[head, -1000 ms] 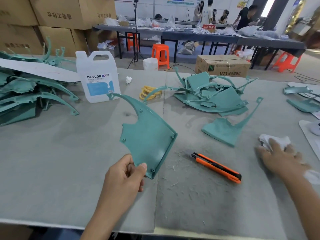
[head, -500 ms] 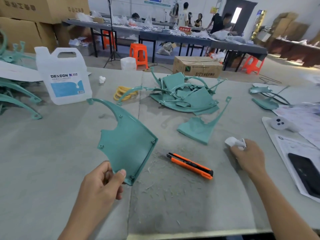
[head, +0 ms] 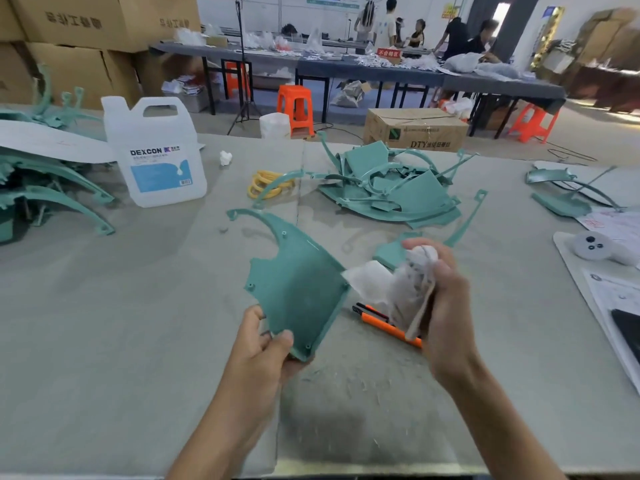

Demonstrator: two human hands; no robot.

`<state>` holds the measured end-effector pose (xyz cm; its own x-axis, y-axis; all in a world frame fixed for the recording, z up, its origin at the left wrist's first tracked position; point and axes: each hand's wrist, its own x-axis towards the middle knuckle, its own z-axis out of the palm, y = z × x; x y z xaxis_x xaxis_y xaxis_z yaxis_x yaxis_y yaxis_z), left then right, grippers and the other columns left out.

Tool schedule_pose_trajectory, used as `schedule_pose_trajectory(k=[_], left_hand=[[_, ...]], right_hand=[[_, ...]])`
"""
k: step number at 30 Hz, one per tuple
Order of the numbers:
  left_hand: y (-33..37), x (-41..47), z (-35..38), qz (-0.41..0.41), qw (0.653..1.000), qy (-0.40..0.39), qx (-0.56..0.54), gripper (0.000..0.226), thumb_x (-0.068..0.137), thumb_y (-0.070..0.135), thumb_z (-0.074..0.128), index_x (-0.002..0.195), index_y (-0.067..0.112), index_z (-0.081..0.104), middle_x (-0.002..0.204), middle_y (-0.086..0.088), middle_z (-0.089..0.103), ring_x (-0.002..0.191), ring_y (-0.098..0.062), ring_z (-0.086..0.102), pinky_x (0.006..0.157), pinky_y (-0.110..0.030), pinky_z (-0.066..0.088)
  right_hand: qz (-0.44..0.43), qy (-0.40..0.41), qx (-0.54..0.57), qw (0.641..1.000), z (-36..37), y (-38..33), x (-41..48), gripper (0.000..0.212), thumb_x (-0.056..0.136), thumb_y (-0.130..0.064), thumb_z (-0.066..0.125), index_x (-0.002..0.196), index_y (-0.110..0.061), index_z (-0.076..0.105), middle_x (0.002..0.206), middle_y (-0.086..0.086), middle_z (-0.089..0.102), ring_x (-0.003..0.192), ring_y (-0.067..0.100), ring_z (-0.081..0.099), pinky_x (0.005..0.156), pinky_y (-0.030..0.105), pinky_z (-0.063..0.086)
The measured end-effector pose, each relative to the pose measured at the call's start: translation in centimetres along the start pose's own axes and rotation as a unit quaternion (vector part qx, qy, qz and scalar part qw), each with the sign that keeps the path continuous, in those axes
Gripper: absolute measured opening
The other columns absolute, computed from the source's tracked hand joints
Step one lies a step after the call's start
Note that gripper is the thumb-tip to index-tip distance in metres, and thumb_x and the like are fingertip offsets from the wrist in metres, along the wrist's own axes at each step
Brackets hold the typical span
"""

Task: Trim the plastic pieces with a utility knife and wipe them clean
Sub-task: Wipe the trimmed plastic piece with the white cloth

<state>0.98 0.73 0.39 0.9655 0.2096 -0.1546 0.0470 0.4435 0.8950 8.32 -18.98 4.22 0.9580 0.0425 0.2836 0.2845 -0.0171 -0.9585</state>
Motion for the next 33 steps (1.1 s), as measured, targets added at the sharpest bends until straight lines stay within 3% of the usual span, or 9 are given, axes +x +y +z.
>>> schedule_pose_trajectory(k=[2, 6, 8, 15, 19, 22, 26, 31, 33], left_hand=[[0.2, -0.4, 0.2, -0.007, 0.999, -0.002, -0.045, 0.033, 0.097, -0.011, 0.045, 0.119, 0.01, 0.056, 0.099, -0.02, 0.072, 0.079, -0.023, 0.071, 0.07, -0.031, 0.061], [0.5, -1.3, -0.3, -0.008, 0.994, -0.043, -0.101, 0.041, 0.085, -0.006, 0.054, 0.123, 0.009, 0.063, 0.111, -0.023, 0.071, 0.09, -0.025, 0.071, 0.072, -0.029, 0.06], [0.2, -1.6, -0.4, -0.006, 0.995, -0.04, -0.089, 0.038, 0.094, -0.009, 0.046, 0.127, 0.007, 0.059, 0.113, -0.028, 0.069, 0.094, -0.029, 0.069, 0.077, -0.035, 0.061], [-0.4, -2.5, -1.2, 0.0, 1.0, -0.025, -0.018, 0.04, 0.098, -0.014, 0.042, 0.126, 0.011, 0.055, 0.107, -0.026, 0.07, 0.091, -0.031, 0.069, 0.07, -0.03, 0.059], [-0.3, -2.4, -0.9, 0.041, 0.995, -0.067, 0.06, 0.056, 0.091, -0.021, 0.041, 0.126, 0.019, 0.06, 0.107, -0.013, 0.072, 0.094, -0.019, 0.07, 0.068, -0.027, 0.057], [0.2, -2.9, -1.3, 0.043, 0.987, -0.131, 0.084, 0.06, 0.085, -0.005, 0.052, 0.123, 0.041, 0.059, 0.118, -0.013, 0.07, 0.108, -0.024, 0.069, 0.079, -0.031, 0.057], [0.2, -3.2, -2.1, 0.027, 0.985, -0.148, 0.088, 0.07, 0.085, -0.003, 0.05, 0.123, 0.055, 0.056, 0.113, -0.012, 0.073, 0.101, -0.027, 0.071, 0.079, -0.031, 0.058], [0.0, -2.5, -1.5, 0.129, 0.955, -0.058, 0.261, 0.055, 0.087, -0.014, 0.048, 0.133, 0.016, 0.055, 0.109, -0.01, 0.07, 0.107, -0.017, 0.067, 0.094, -0.045, 0.055], [0.4, -3.0, -1.7, 0.117, 0.963, -0.071, 0.232, 0.06, 0.082, -0.002, 0.049, 0.13, 0.033, 0.058, 0.112, -0.007, 0.071, 0.108, -0.023, 0.068, 0.092, -0.046, 0.057]], right_hand=[[-0.084, -0.088, -0.018, 0.992, 4.0, -0.3, -2.9, 0.046, 0.077, -0.034, 0.046, 0.12, -0.039, 0.061, 0.109, -0.016, 0.063, 0.097, 0.012, 0.063, 0.075, 0.032, 0.053], [-0.257, -0.13, -0.269, 0.919, 7.9, 2.2, -5.0, 0.034, 0.101, -0.023, 0.048, 0.133, -0.027, 0.058, 0.137, -0.004, 0.051, 0.124, 0.018, 0.048, 0.105, 0.031, 0.039], [-0.286, -0.126, -0.333, 0.889, 7.3, 3.0, -3.3, 0.026, 0.104, -0.019, 0.051, 0.126, -0.018, 0.063, 0.134, 0.0, 0.055, 0.118, 0.023, 0.049, 0.104, 0.034, 0.039], [-0.187, 0.094, -0.346, 0.914, 4.7, 1.6, 2.7, 0.025, 0.1, -0.004, 0.054, 0.123, -0.006, 0.064, 0.12, 0.012, 0.062, 0.113, 0.028, 0.052, 0.098, 0.034, 0.037], [-0.386, -0.114, -0.278, 0.872, 8.6, 1.3, -2.6, 0.02, 0.105, -0.027, 0.051, 0.124, -0.022, 0.057, 0.13, -0.009, 0.053, 0.115, 0.018, 0.051, 0.098, 0.032, 0.041], [-0.417, -0.072, -0.405, 0.81, 8.1, 2.0, 0.0, 0.018, 0.097, -0.021, 0.067, 0.112, -0.012, 0.071, 0.117, 0.0, 0.066, 0.1, 0.027, 0.061, 0.083, 0.042, 0.051], [-0.284, 0.069, -0.398, 0.869, 6.3, 0.1, 3.8, 0.019, 0.099, -0.008, 0.06, 0.116, -0.001, 0.066, 0.107, 0.018, 0.065, 0.091, 0.041, 0.063, 0.075, 0.049, 0.054], [-0.377, -0.144, -0.27, 0.874, 10.5, -0.1, -2.4, 0.027, 0.103, -0.039, 0.052, 0.122, -0.022, 0.064, 0.11, 0.001, 0.058, 0.091, 0.029, 0.061, 0.074, 0.04, 0.053], [-0.409, -0.1, -0.309, 0.853, 9.8, 0.3, -0.7, 0.033, 0.102, -0.033, 0.052, 0.111, -0.008, 0.072, 0.096, 0.013, 0.066, 0.078, 0.036, 0.062, 0.067, 0.043, 0.052]])
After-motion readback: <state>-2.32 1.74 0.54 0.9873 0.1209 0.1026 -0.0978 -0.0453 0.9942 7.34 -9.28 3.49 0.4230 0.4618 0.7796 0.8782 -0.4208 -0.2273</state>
